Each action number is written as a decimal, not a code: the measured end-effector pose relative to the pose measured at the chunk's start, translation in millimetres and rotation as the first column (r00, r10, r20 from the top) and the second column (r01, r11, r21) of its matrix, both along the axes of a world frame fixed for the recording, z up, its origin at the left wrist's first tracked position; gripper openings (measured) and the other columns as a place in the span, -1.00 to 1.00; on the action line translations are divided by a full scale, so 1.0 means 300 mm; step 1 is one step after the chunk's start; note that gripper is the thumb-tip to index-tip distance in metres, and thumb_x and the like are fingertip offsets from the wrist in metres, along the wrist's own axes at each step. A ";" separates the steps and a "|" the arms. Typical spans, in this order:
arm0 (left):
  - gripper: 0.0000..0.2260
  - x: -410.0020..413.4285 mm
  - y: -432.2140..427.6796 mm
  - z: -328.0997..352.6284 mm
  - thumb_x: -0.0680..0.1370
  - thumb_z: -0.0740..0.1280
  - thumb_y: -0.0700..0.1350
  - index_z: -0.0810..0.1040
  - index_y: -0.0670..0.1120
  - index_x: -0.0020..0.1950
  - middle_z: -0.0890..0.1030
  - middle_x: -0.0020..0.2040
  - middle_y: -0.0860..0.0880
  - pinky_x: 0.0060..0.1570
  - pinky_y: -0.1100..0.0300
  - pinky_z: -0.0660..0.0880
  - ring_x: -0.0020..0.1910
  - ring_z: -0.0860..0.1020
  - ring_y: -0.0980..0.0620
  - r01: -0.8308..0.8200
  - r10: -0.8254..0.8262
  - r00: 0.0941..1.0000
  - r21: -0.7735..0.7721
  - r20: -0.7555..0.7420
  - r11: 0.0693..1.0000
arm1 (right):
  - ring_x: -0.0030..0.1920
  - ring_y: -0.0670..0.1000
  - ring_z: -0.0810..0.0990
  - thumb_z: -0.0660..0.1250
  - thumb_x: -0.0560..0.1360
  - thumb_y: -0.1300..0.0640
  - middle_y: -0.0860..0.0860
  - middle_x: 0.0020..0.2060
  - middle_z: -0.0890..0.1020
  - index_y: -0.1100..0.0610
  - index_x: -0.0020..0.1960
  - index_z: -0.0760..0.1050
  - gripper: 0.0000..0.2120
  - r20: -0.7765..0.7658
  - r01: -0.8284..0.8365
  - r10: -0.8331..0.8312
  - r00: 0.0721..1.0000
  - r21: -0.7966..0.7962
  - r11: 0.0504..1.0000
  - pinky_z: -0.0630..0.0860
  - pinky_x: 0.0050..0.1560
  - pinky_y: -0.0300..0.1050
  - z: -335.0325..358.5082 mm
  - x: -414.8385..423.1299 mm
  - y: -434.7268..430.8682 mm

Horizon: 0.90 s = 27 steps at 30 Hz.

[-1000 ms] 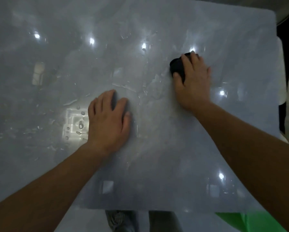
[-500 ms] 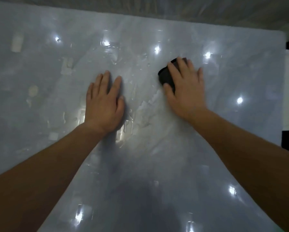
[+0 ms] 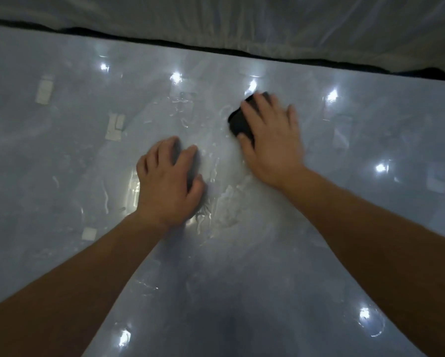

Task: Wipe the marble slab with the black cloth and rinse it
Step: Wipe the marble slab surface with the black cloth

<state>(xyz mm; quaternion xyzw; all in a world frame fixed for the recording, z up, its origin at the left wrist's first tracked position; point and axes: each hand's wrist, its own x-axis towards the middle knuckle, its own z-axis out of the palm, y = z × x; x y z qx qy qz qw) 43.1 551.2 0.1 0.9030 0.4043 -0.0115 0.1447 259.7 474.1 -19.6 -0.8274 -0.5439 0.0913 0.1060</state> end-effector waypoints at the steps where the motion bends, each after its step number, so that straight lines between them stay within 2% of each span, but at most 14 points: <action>1: -0.48 0.004 0.015 0.002 0.45 0.20 0.12 0.45 -0.01 0.38 0.36 0.43 -0.17 0.37 -0.13 0.17 0.42 0.30 -0.25 0.001 -0.001 1.000 0.000 0.015 1.000 | 0.59 0.19 0.14 0.11 0.58 -0.12 0.09 0.57 0.25 0.04 0.56 0.26 -0.42 0.000 -0.105 0.105 0.994 0.008 0.994 0.02 0.55 0.30 -0.001 -0.046 -0.010; 3: -0.45 0.015 0.058 0.003 0.44 0.24 0.16 0.41 0.01 0.41 0.30 0.48 -0.17 0.40 -0.13 0.12 0.48 0.24 -0.22 0.011 -0.011 1.000 -0.012 0.027 1.000 | 0.60 0.15 0.11 0.12 0.60 -0.12 0.07 0.59 0.24 0.03 0.57 0.24 -0.43 -0.012 -0.282 0.282 0.959 -0.010 0.959 0.00 0.56 0.28 0.002 -0.077 -0.070; 5: -0.33 0.022 0.122 -0.004 0.44 0.24 0.23 0.27 0.05 0.52 0.13 0.61 -0.17 0.49 -0.16 -0.01 0.60 0.06 -0.17 0.025 -0.025 1.000 -0.032 0.001 0.999 | 0.60 0.15 0.12 0.14 0.59 -0.13 0.08 0.59 0.23 0.04 0.57 0.24 -0.42 -0.037 -0.316 0.315 0.948 -0.027 0.948 0.03 0.55 0.30 0.000 -0.007 -0.110; 7: -0.25 0.028 0.182 -0.011 0.45 0.16 0.30 0.13 0.08 0.60 -0.03 0.65 -0.13 0.53 -0.18 -0.15 0.63 -0.11 -0.12 0.036 -0.039 0.998 -0.059 -0.041 0.998 | 0.59 0.17 0.16 0.16 0.56 -0.12 0.12 0.57 0.26 0.07 0.56 0.26 -0.39 -0.036 -0.182 0.181 0.983 -0.035 0.983 0.10 0.51 0.34 0.000 0.101 -0.120; 9: -0.24 0.024 0.213 -0.023 0.46 0.10 0.34 0.08 0.10 0.62 -0.08 0.66 -0.10 0.54 -0.20 -0.19 0.63 -0.16 -0.11 0.048 -0.052 0.996 -0.067 -0.067 0.997 | 0.58 0.19 0.16 0.14 0.56 -0.12 0.14 0.57 0.24 0.08 0.57 0.24 -0.38 -0.035 0.016 -0.017 0.999 -0.046 0.999 0.09 0.52 0.34 0.010 0.196 -0.084; 11: -0.24 0.016 0.218 -0.035 0.48 0.08 0.36 0.06 0.10 0.63 -0.08 0.66 -0.10 0.53 -0.22 -0.19 0.62 -0.17 -0.12 0.062 -0.065 0.996 -0.061 -0.062 0.996 | 0.58 0.20 0.15 0.12 0.57 -0.12 0.13 0.58 0.23 0.07 0.57 0.23 -0.38 0.013 0.132 -0.131 0.991 -0.051 0.990 0.06 0.53 0.33 0.017 0.188 0.026; 12: -0.24 0.015 0.216 -0.039 0.48 0.09 0.35 0.06 0.10 0.63 -0.08 0.66 -0.10 0.53 -0.22 -0.19 0.62 -0.16 -0.12 0.065 -0.069 0.996 -0.061 -0.057 0.996 | 0.58 0.20 0.16 0.13 0.56 -0.12 0.12 0.57 0.24 0.07 0.57 0.24 -0.39 0.028 0.114 -0.113 0.993 -0.043 0.992 0.07 0.52 0.34 0.014 0.144 0.099; 14: -0.24 0.015 0.214 -0.045 0.49 0.12 0.35 0.06 0.10 0.63 -0.07 0.66 -0.11 0.52 -0.24 -0.18 0.62 -0.15 -0.14 0.060 -0.063 0.997 -0.059 -0.050 0.996 | 0.57 0.20 0.17 0.14 0.56 -0.13 0.11 0.56 0.27 0.06 0.56 0.25 -0.40 0.017 -0.055 0.055 0.998 -0.018 0.998 0.08 0.51 0.36 0.004 0.020 0.228; 16: -0.25 0.015 0.217 -0.046 0.50 0.13 0.34 0.04 0.08 0.63 -0.09 0.66 -0.12 0.52 -0.24 -0.20 0.62 -0.18 -0.13 0.066 -0.069 0.996 -0.068 -0.050 0.996 | 0.60 0.16 0.12 0.12 0.58 -0.14 0.06 0.58 0.24 0.02 0.58 0.21 -0.41 0.002 -0.224 0.224 0.975 -0.023 0.974 0.01 0.55 0.32 -0.005 -0.071 0.285; 18: -0.26 0.013 0.222 -0.041 0.52 0.15 0.32 0.05 0.05 0.63 -0.11 0.66 -0.10 0.53 -0.20 -0.23 0.62 -0.20 -0.10 0.072 -0.074 0.997 -0.102 -0.025 0.992 | 0.61 0.12 0.06 0.10 0.60 -0.14 0.04 0.60 0.19 -0.01 0.60 0.16 -0.40 -0.016 -0.263 0.262 0.965 -0.049 0.964 -0.05 0.58 0.26 0.001 -0.045 0.273; 20: -0.28 0.002 0.231 -0.026 0.54 0.18 0.26 0.12 -0.05 0.60 -0.05 0.66 -0.08 0.55 -0.13 -0.20 0.63 -0.14 -0.06 0.053 -0.049 0.998 -0.142 0.037 0.988 | 0.61 0.13 0.07 0.09 0.59 -0.15 0.06 0.61 0.18 0.01 0.60 0.16 -0.38 -0.033 -0.236 0.234 0.972 -0.061 0.970 -0.04 0.58 0.27 0.008 0.012 0.230; 23: -0.36 -0.046 0.269 -0.007 0.54 0.24 0.16 0.26 -0.15 0.52 0.10 0.63 -0.16 0.56 -0.09 -0.01 0.61 0.04 -0.12 0.020 0.004 0.989 -0.160 0.150 0.987 | 0.60 0.17 0.12 0.09 0.57 -0.13 0.10 0.59 0.21 0.06 0.59 0.20 -0.37 -0.051 -0.145 0.141 0.989 -0.063 0.988 0.03 0.55 0.33 0.016 0.057 0.186; 25: -0.36 -0.099 0.309 -0.013 0.54 0.22 0.17 0.26 -0.15 0.53 0.11 0.62 -0.20 0.55 -0.11 -0.01 0.61 0.04 -0.17 -0.005 0.014 0.994 -0.085 0.105 0.996 | 0.60 0.17 0.13 0.11 0.57 -0.12 0.10 0.59 0.22 0.06 0.58 0.20 -0.38 -0.053 -0.050 0.048 0.997 -0.034 0.998 0.03 0.55 0.33 0.016 0.032 0.258; 27: -0.34 -0.150 0.349 -0.030 0.55 0.15 0.21 0.21 -0.10 0.58 0.05 0.64 -0.20 0.55 -0.17 -0.11 0.62 -0.04 -0.19 -0.011 0.011 1.000 -0.024 0.002 1.000 | 0.59 0.18 0.14 0.14 0.56 -0.12 0.10 0.58 0.24 0.06 0.57 0.21 -0.38 -0.028 -0.003 0.002 1.000 -0.028 1.000 0.04 0.54 0.32 0.010 -0.025 0.398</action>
